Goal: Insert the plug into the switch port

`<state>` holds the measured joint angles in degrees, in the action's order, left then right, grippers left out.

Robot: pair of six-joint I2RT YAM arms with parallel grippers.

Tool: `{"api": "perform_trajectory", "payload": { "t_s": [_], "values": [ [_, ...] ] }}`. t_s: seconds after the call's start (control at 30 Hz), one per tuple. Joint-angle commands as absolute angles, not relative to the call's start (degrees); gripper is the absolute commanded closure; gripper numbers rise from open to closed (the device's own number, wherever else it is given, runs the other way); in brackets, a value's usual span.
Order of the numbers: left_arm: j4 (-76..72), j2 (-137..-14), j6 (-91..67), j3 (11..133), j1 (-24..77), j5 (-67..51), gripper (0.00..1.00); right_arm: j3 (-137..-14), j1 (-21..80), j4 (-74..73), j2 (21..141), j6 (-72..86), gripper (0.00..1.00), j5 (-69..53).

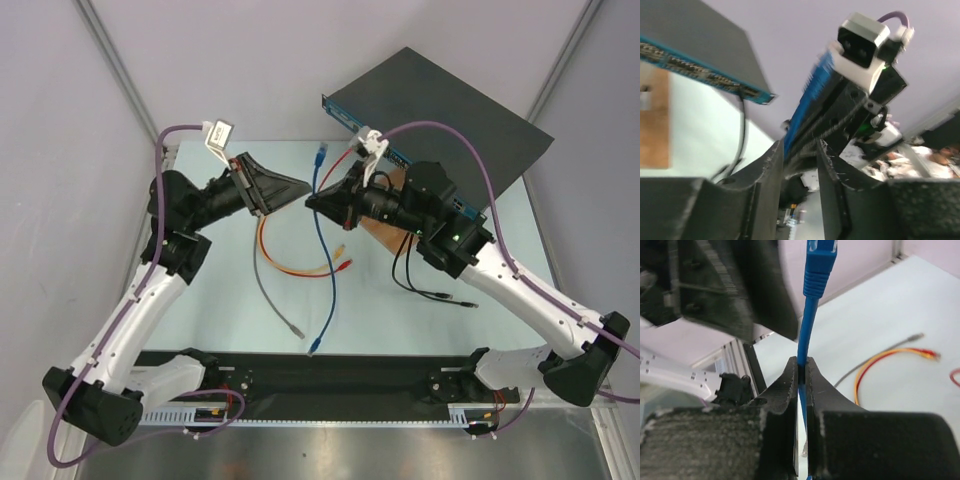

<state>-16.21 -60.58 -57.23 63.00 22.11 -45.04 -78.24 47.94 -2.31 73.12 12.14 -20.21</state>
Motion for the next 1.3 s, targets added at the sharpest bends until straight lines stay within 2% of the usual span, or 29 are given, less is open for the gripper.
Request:
{"api": "perform_trajectory", "payload": {
  "t_s": [0.0,0.23,0.5,0.63,0.77,1.13,1.27],
  "values": [
    [-4.16,-58.01,-44.85,68.98,22.68,-38.34,0.60,-76.12,43.60,0.27,69.88,22.49,1.00,-18.02],
    [2.72,-56.07,-28.51,71.28,25.04,-26.73,0.55,-73.83,41.92,0.53,68.38,30.23,1.00,-18.02],
    [4.66,-57.65,-13.90,73.91,33.30,-15.12,0.52,-74.09,43.07,0.79,68.82,34.45,1.00,-18.54],
    [3.52,-58.89,-11.78,74.44,35.24,-15.99,0.51,-73.21,43.59,1.76,68.64,34.98,1.00,-19.51],
    [1.41,-59.50,-14.50,74.27,35.42,-21.60,0.52,-72.69,44.03,2.20,68.47,34.45,1.00,-19.78],
    [2.64,-61.70,-8.18,75.67,39.55,-13.72,0.53,-73.21,45.26,1.14,68.82,34.98,1.00,-17.49],
    [1.94,-62.23,-6.86,75.67,40.25,-11.95,0.56,-73.13,45.35,0.97,68.91,35.42,1.00,-17.31]
  ]
}}
